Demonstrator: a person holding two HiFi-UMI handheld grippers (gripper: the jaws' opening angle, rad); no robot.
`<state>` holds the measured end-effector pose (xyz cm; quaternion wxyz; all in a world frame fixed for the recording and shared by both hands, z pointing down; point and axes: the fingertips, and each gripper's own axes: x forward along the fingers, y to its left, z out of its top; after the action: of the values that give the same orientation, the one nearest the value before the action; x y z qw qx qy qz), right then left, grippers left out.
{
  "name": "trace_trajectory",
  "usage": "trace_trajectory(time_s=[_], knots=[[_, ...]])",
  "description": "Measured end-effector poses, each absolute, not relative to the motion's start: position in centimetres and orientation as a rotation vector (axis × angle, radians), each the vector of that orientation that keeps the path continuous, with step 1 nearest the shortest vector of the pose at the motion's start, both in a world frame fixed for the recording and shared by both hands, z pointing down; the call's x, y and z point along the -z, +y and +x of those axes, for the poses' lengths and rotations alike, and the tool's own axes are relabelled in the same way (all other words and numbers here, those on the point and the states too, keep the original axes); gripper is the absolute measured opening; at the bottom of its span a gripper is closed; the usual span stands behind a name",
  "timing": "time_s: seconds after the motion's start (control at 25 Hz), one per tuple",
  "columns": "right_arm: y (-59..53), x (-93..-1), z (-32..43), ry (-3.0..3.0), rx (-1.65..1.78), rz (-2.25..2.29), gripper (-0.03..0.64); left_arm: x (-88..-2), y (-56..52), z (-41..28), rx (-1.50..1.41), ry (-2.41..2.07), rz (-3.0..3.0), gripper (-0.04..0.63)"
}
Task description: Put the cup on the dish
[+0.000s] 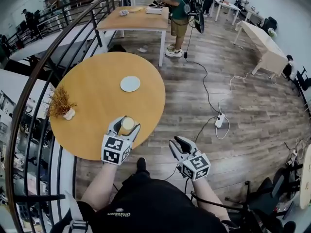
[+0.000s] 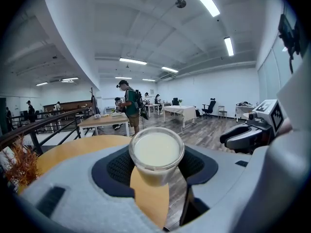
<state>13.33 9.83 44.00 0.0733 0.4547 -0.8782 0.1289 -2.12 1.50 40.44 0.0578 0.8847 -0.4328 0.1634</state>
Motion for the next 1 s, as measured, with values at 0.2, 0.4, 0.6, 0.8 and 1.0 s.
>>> trace_trajectory(time_s=[0.2, 0.4, 0.6, 0.8, 1.0], knots=[[2.6, -43.7, 11.6, -2.608, -0.407, 1.382, 0.094, -40.8, -5.8, -3.8, -0.507, -1.280, 2.676, 0.267], [-3.5, -44.0, 9.4, -2.584, -0.419, 1.379, 0.095, -41.5, -11.1, -6.0, -0.492, -1.264, 2.662, 0.267], [-8.2, -44.2, 6.7, -2.558, -0.413, 1.394, 0.097, -42.5, -14.8, -8.3, -0.479, -1.224, 2.646, 0.267], [-10.8, -43.9, 4.7, -2.536, -0.361, 1.399, 0.117, -43.3, -17.0, -10.0, -0.498, -1.177, 2.669, 0.267], [-11.2, -44.4, 5.1, -2.506, -0.402, 1.425, 0.117, -43.5, -17.7, -9.4, -0.476, -1.152, 2.664, 0.267]])
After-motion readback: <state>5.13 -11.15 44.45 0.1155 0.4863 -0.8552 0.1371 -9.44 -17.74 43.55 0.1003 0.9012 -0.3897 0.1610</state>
